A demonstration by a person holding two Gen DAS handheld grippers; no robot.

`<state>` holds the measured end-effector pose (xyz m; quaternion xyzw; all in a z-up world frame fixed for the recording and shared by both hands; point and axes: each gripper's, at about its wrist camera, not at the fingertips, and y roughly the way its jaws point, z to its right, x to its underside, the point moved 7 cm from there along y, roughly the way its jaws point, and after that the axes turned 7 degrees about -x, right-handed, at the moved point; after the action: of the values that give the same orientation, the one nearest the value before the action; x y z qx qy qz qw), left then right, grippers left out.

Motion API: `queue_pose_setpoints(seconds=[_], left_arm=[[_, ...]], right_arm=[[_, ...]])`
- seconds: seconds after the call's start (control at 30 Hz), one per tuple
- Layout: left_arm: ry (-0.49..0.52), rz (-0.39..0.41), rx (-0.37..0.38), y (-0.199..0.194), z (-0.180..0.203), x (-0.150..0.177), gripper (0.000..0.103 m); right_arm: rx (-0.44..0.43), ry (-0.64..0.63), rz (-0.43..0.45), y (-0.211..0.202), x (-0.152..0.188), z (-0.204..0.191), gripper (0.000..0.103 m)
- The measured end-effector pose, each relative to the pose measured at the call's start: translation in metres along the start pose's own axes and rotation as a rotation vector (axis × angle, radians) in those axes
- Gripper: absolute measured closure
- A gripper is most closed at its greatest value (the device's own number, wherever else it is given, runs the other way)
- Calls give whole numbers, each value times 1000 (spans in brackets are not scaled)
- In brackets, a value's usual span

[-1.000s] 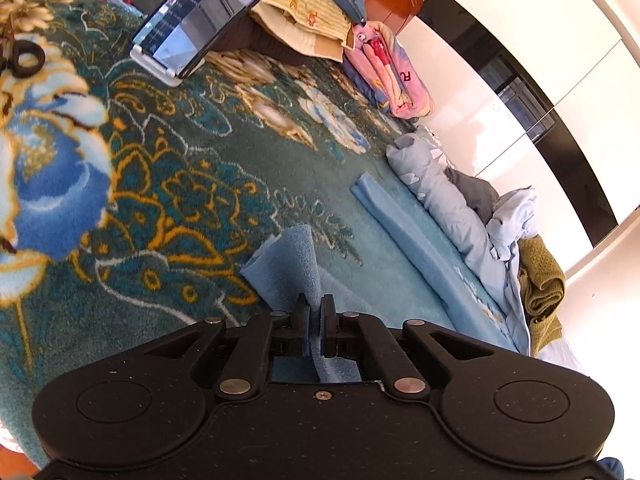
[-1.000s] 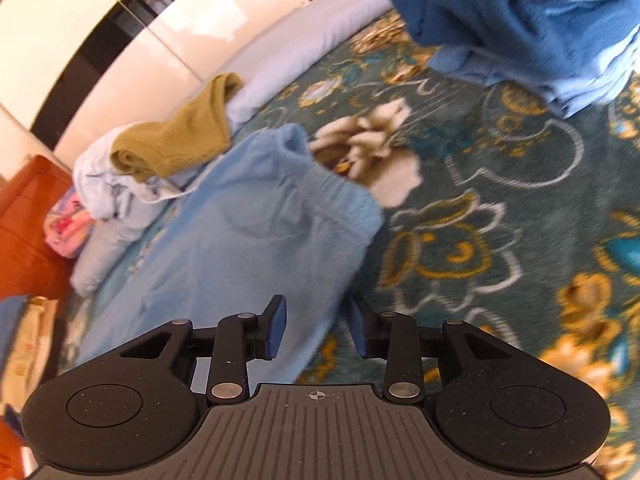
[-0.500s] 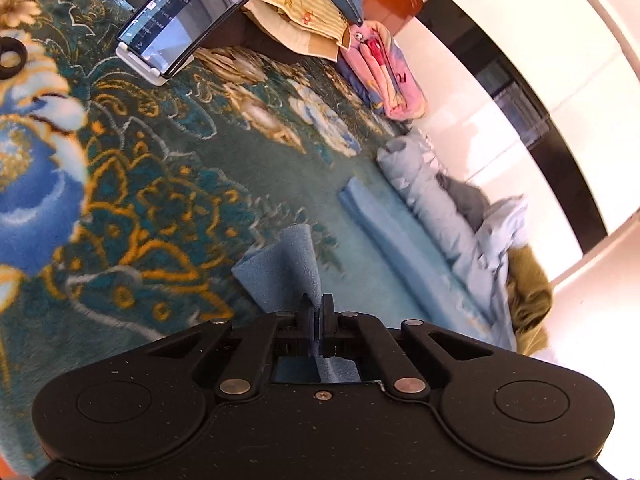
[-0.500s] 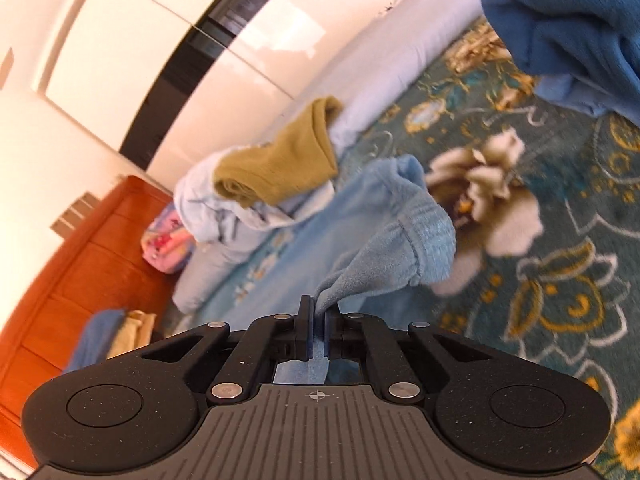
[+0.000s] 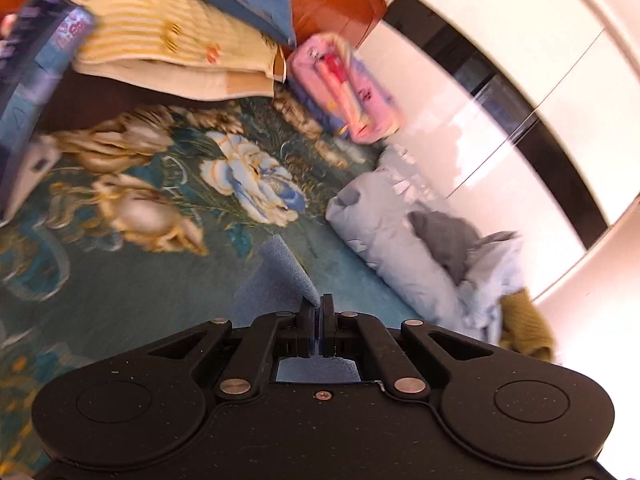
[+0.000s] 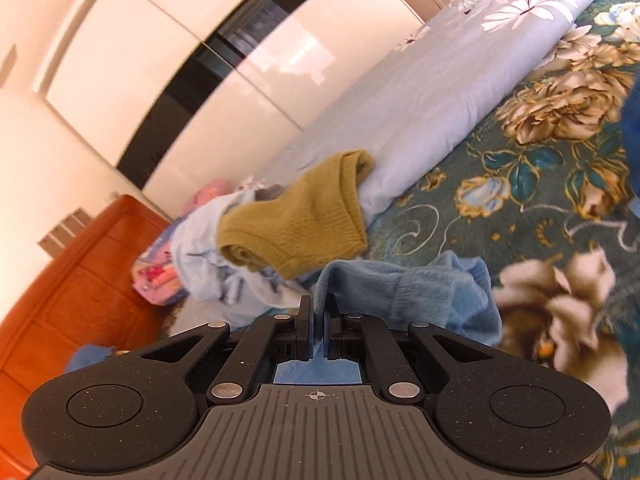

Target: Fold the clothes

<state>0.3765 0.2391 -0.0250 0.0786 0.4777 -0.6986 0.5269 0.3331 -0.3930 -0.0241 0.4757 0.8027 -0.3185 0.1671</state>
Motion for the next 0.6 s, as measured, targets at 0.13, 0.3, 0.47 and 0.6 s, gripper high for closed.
queue_pose_setpoints(seconds=[0.13, 0.3, 0.47, 0.6], left_arm=[[47, -21, -81, 52, 23, -5, 103], [59, -74, -146, 104, 32, -2, 103], [134, -96, -194, 129, 33, 8, 103], [141, -116, -172, 131, 27, 10, 99]], right_arm=[[84, 6, -40, 47, -12, 14, 100], [174, -3, -100, 90, -17, 33, 100], [239, -2, -160, 115, -8, 51, 100], [267, -11, -174, 121, -3, 56, 100]])
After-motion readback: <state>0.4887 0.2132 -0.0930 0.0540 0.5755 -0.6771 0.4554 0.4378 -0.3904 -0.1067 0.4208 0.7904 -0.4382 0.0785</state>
